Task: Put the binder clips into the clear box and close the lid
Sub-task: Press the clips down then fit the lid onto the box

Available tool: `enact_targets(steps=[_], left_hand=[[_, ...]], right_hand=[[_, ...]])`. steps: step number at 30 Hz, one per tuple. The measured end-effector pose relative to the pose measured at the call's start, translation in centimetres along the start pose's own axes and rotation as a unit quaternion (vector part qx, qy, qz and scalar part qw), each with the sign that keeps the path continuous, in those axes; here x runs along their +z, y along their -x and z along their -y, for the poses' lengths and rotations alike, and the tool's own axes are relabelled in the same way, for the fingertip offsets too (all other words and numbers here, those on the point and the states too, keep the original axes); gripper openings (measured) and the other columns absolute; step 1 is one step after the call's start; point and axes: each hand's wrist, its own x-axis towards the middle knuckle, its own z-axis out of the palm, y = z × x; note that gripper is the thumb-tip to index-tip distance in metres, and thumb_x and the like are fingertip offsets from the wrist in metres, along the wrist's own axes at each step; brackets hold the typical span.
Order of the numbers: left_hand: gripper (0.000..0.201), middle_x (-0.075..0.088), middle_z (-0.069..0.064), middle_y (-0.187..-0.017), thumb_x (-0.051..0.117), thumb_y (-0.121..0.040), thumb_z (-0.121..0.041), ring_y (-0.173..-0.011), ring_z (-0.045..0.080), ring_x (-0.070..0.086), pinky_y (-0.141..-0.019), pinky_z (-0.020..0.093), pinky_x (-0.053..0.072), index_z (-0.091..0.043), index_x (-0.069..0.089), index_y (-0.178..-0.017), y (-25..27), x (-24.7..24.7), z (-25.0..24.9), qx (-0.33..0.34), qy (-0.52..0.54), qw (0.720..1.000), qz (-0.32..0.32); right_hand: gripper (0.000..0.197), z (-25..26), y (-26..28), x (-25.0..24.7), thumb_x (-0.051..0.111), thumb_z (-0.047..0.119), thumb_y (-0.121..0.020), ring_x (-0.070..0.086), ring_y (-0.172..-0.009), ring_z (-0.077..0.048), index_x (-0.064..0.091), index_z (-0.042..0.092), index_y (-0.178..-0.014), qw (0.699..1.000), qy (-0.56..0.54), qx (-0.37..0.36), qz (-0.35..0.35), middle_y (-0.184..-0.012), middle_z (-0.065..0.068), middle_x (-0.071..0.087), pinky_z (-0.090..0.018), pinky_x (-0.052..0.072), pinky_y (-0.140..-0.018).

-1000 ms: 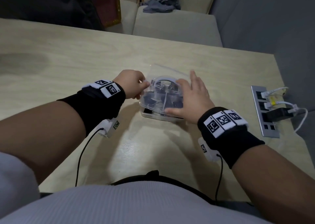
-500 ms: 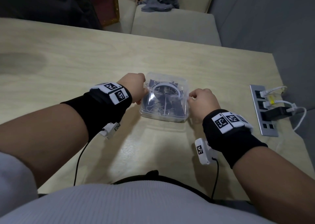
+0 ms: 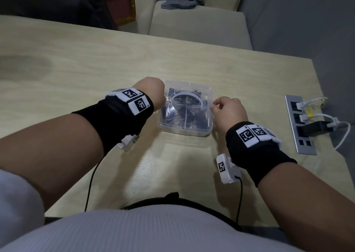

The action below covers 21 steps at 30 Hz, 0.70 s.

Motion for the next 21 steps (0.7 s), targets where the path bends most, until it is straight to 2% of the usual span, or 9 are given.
enact_targets(steps=[5, 6, 8, 10, 11, 14, 16, 18, 21], left_hand=[[0.034, 0.051, 0.004, -0.053, 0.063, -0.085, -0.018, -0.049, 0.020, 0.048, -0.057, 0.030, 0.041, -0.009, 0.055, -0.052, -0.2, -0.9, -0.2, -0.007, -0.003, 1.000, 0.011], [0.028, 0.054, 0.005, -0.057, 0.065, -0.084, -0.020, -0.054, 0.022, 0.052, -0.058, 0.031, 0.041, -0.008, 0.060, -0.059, -0.3, -1.0, -0.2, -0.014, 0.007, 1.000, 0.008], [0.019, 0.063, 0.009, -0.079, 0.068, -0.083, -0.023, -0.073, 0.027, 0.058, -0.062, 0.032, 0.042, -0.005, 0.063, -0.089, -0.4, -0.8, 0.0, -0.022, 0.049, 0.998, -0.013], [0.037, 0.065, 0.013, -0.098, 0.070, -0.083, -0.026, -0.086, 0.030, 0.061, -0.065, 0.034, 0.043, -0.004, 0.055, -0.109, -0.2, -0.7, 0.2, -0.047, 0.088, 0.995, -0.012], [0.037, 0.068, 0.013, -0.099, 0.070, -0.084, -0.028, -0.085, 0.030, 0.063, -0.066, 0.034, 0.047, -0.004, 0.057, -0.108, -0.1, -0.7, 0.4, -0.059, 0.111, 0.992, 0.000], [0.033, 0.077, 0.011, -0.082, 0.065, -0.088, -0.031, -0.075, 0.027, 0.073, -0.079, 0.034, 0.059, 0.001, 0.071, -0.087, -0.1, -0.2, 0.7, -0.096, 0.199, 0.973, 0.064], [0.034, 0.077, 0.011, -0.077, 0.062, -0.089, -0.028, -0.072, 0.026, 0.074, -0.081, 0.037, 0.060, 0.002, 0.076, -0.080, 0.0, -0.3, 0.5, -0.092, 0.205, 0.972, 0.066], [0.036, 0.077, 0.011, -0.076, 0.061, -0.088, -0.028, -0.063, 0.023, 0.069, -0.080, 0.034, 0.060, 0.000, 0.078, -0.074, -0.1, -0.4, 0.4, -0.089, 0.178, 0.978, 0.057], [0.035, 0.077, 0.010, -0.075, 0.061, -0.088, -0.026, -0.058, 0.023, 0.066, -0.075, 0.031, 0.057, -0.003, 0.076, -0.065, -0.1, -0.5, 0.2, -0.086, 0.144, 0.984, 0.053]], right_hand=[[0.008, 0.0, -0.5, 0.4, 0.058, 0.033, -0.089, 0.058, -0.079, -0.025, 0.064, 0.028, -0.090, 1.000, -0.019, 0.011, -0.005, -0.110, -0.010, 0.060, -0.027, 0.040, -0.068], [0.004, 0.0, -0.7, 0.4, 0.059, 0.033, -0.088, 0.060, -0.080, -0.025, 0.061, 0.030, -0.087, 1.000, -0.025, 0.016, -0.004, -0.108, -0.010, 0.062, -0.027, 0.039, -0.068], [0.003, 0.0, -1.0, 0.3, 0.061, 0.031, -0.087, 0.062, -0.083, -0.025, 0.061, 0.029, -0.088, 0.999, -0.045, 0.026, 0.002, -0.103, -0.007, 0.064, -0.027, 0.041, -0.068], [0.014, 0.0, -1.1, 0.1, 0.062, 0.029, -0.087, 0.063, -0.082, -0.024, 0.061, 0.024, -0.100, 0.997, -0.063, 0.032, 0.012, -0.095, -0.003, 0.064, -0.027, 0.042, -0.068], [0.022, 0.0, -1.1, 0.0, 0.062, 0.028, -0.087, 0.063, -0.081, -0.024, 0.058, 0.021, -0.108, 0.997, -0.069, 0.036, 0.015, -0.092, -0.003, 0.063, -0.028, 0.042, -0.068], [0.037, 0.0, -1.1, 0.0, 0.065, 0.033, -0.087, 0.066, -0.083, -0.026, 0.051, 0.017, -0.118, 0.995, -0.076, 0.063, 0.018, -0.091, -0.002, 0.062, -0.031, 0.047, -0.071], [0.033, 0.0, -1.2, 0.2, 0.064, 0.035, -0.087, 0.067, -0.088, -0.026, 0.055, 0.017, -0.113, 0.996, -0.062, 0.068, 0.019, -0.097, -0.004, 0.066, -0.033, 0.050, -0.076], [0.026, 0.3, -1.3, 0.1, 0.062, 0.033, -0.087, 0.066, -0.091, -0.028, 0.059, 0.016, -0.106, 0.997, -0.041, 0.058, 0.019, -0.101, -0.007, 0.069, -0.033, 0.050, -0.078], [0.025, 0.8, -1.5, -0.1, 0.061, 0.030, -0.088, 0.063, -0.094, -0.030, 0.060, 0.013, -0.106, 0.998, -0.004, 0.051, 0.026, -0.102, -0.008, 0.068, -0.030, 0.043, -0.071]])
